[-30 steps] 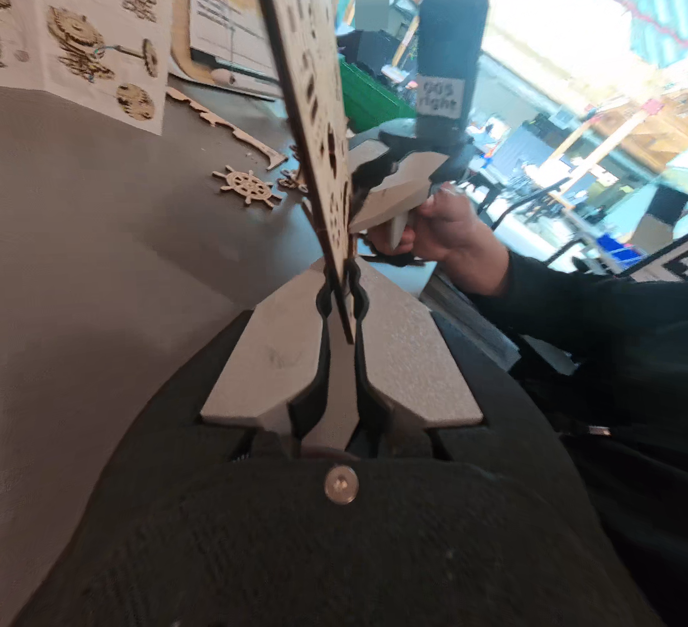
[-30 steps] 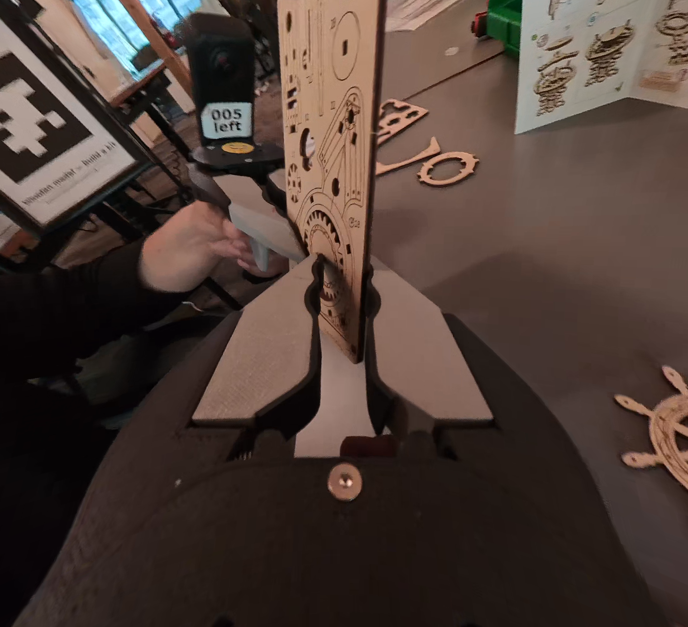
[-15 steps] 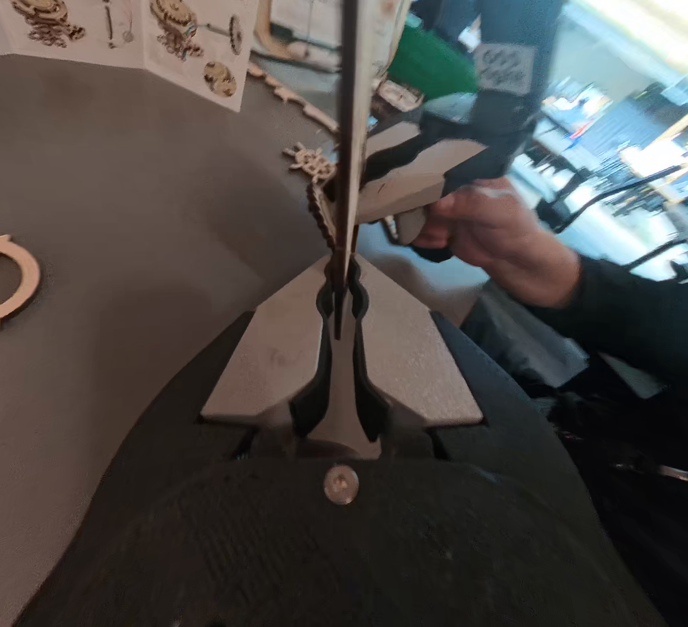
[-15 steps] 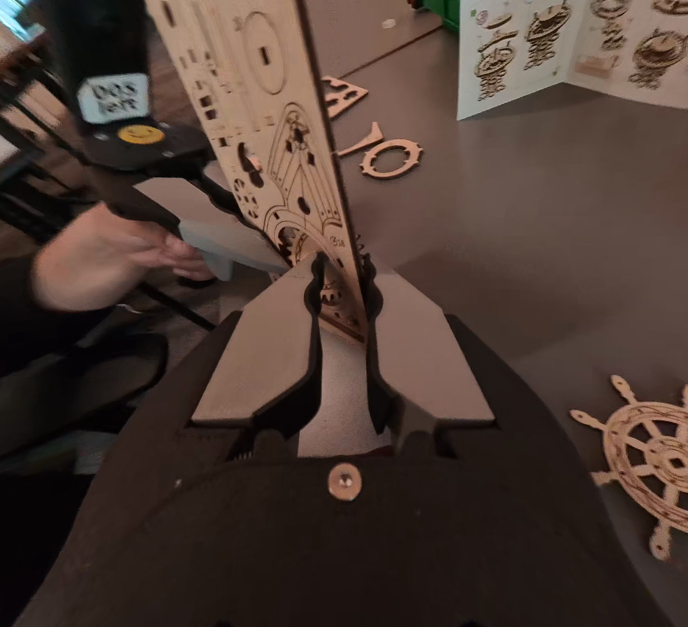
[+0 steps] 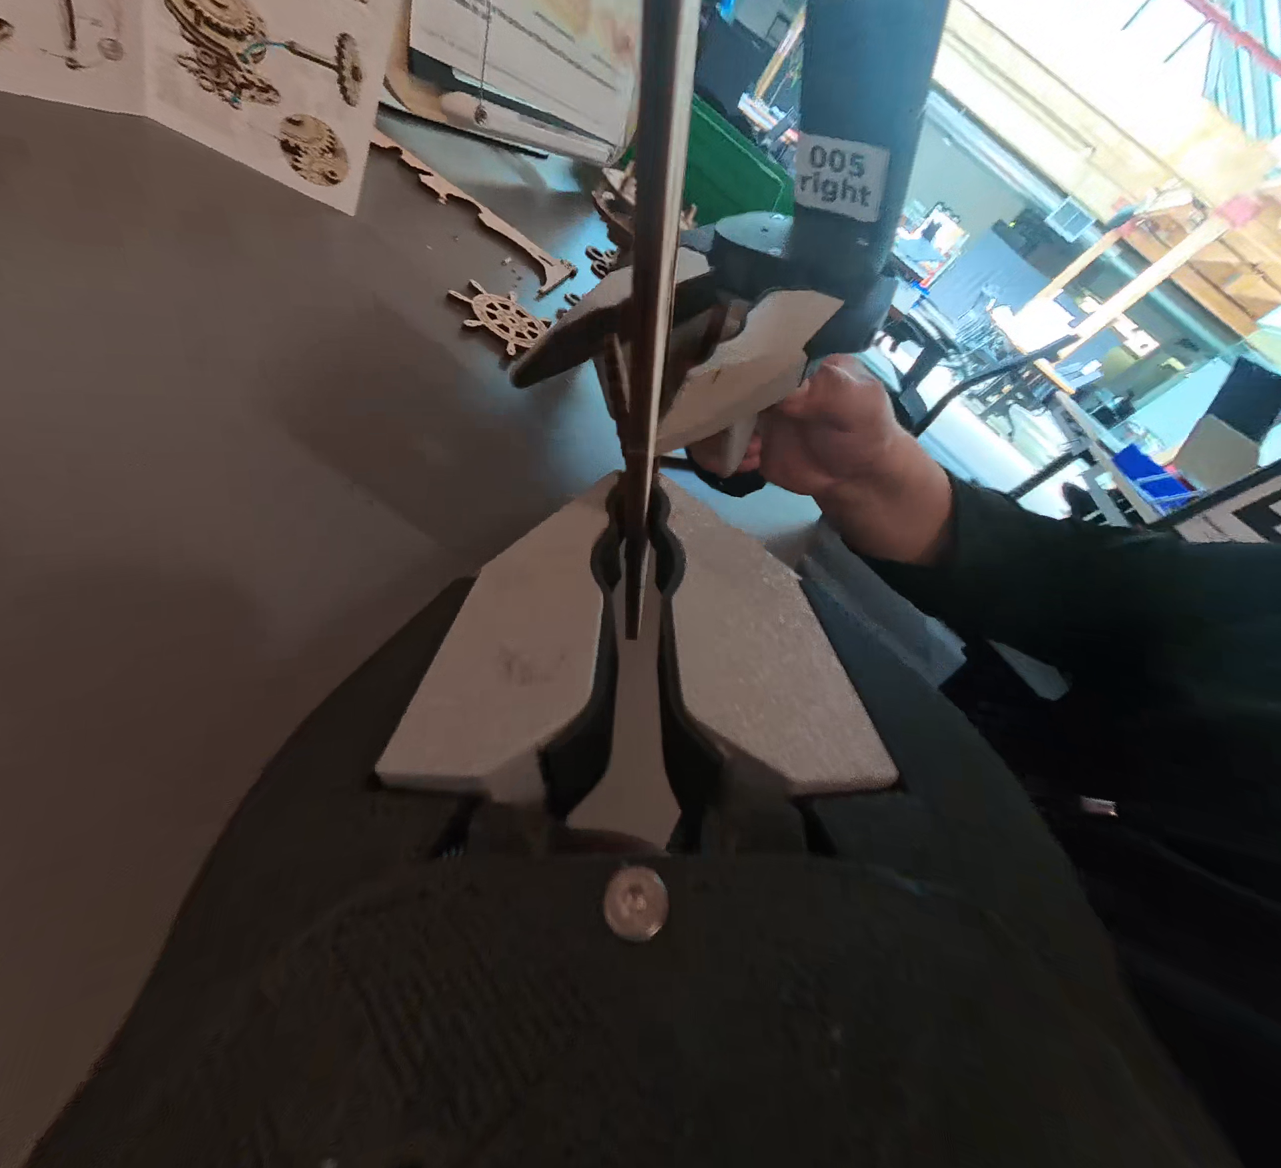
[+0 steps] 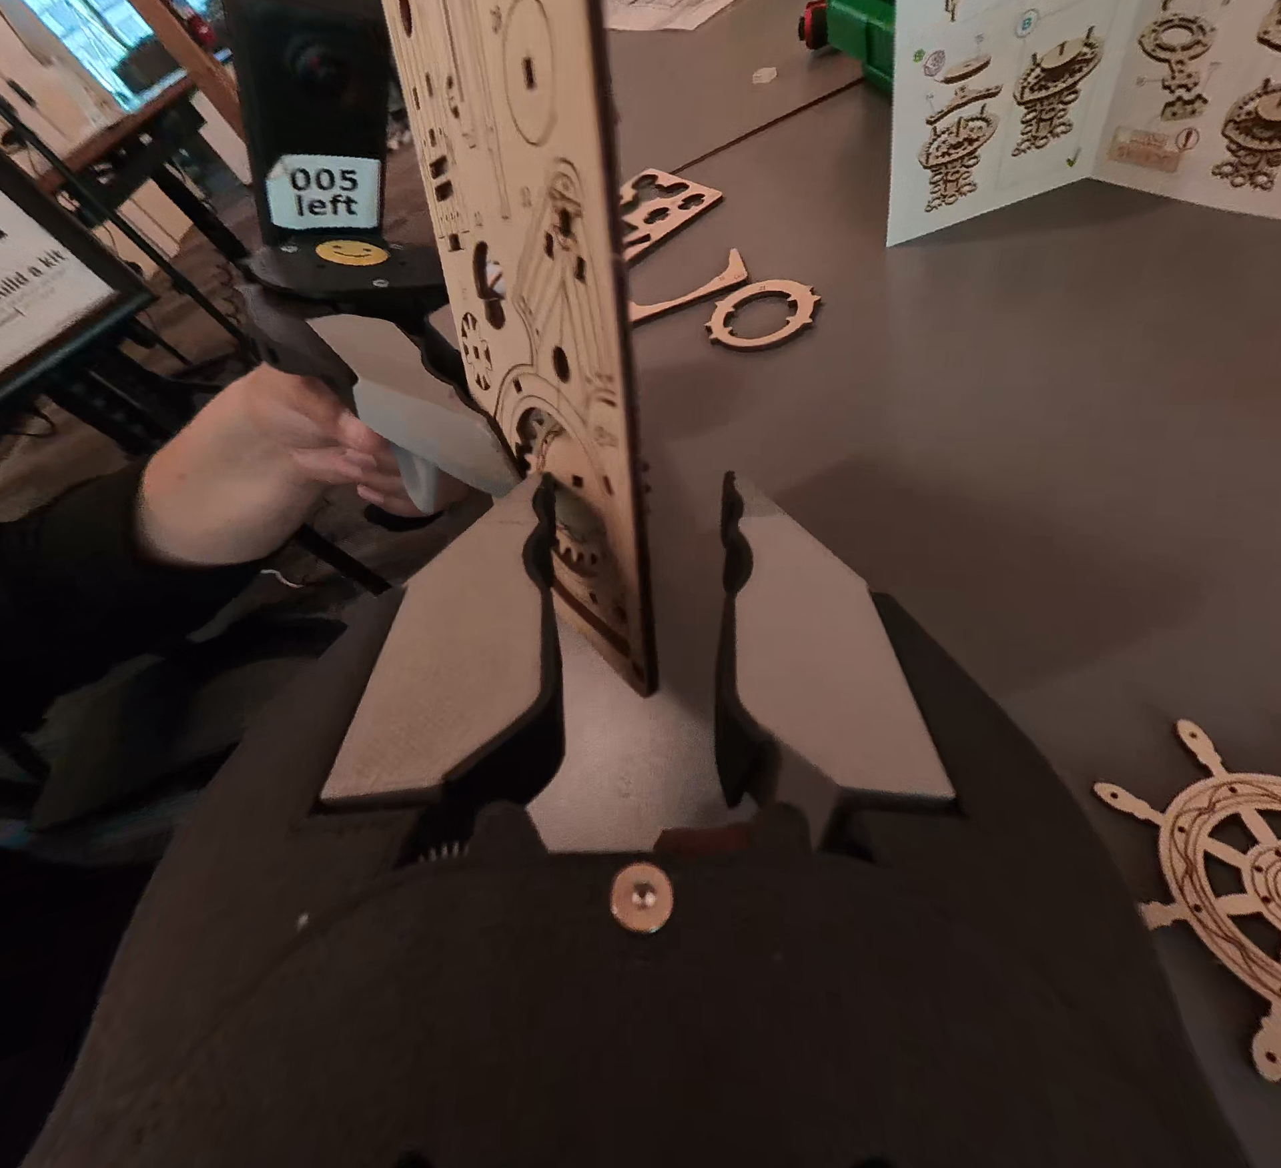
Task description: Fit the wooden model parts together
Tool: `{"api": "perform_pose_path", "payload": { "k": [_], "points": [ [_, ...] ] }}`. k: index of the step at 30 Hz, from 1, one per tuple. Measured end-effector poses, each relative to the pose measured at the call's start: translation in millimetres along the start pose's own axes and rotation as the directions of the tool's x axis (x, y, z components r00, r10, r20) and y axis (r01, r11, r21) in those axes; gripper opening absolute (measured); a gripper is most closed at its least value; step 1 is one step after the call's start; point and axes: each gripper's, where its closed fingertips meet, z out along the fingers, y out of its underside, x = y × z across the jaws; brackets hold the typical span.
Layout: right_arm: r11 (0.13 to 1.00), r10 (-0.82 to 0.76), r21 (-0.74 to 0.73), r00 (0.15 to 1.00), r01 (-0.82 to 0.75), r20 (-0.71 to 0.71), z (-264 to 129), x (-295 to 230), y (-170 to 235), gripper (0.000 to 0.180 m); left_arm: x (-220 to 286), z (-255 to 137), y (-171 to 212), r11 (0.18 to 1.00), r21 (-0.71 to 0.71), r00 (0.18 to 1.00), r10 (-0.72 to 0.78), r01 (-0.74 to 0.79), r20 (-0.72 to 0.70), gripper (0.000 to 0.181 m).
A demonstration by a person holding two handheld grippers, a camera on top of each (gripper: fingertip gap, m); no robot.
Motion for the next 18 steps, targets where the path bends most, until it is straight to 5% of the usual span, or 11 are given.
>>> {"api": "perform_pose_path", "payload": {
  "k": [2, 7, 10, 12, 18],
  "points": [
    [0.999, -0.044, -0.034, 0.996, 0.042, -0.079, 1, 5, 4, 0.020, -6, 2, 4, 0.999, -0.029, 0.997, 0.037, -0.035, 0.070, 0.002],
    [0.985, -0.174, -0.039, 0.948, 0.170, -0.266, 0, 14, 6, 0.020, -4, 7, 17, 0.985, -0.103, 0.976, 0.153, -0.138, 0.152, 0.003],
    [0.997, -0.060, 0.048, 0.993, 0.065, -0.097, -8, -6, 1, 0.050, -5, -1, 6, 0.996, -0.028, 0.991, 0.083, -0.081, 0.108, 0.002],
    [0.997, -0.015, 0.080, 0.999, 0.018, -0.030, -18, -11, -3, 0.053, -3, -8, 1, 0.998, 0.015, 0.996, 0.068, -0.069, 0.064, 0.001],
    [0.968, -0.139, 0.239, 0.951, 0.072, 0.277, -42, -62, -18, 0.078, 23, -20, -8, 0.997, 0.074, 0.983, 0.011, 0.002, -0.184, 0.001]
  ]
}}
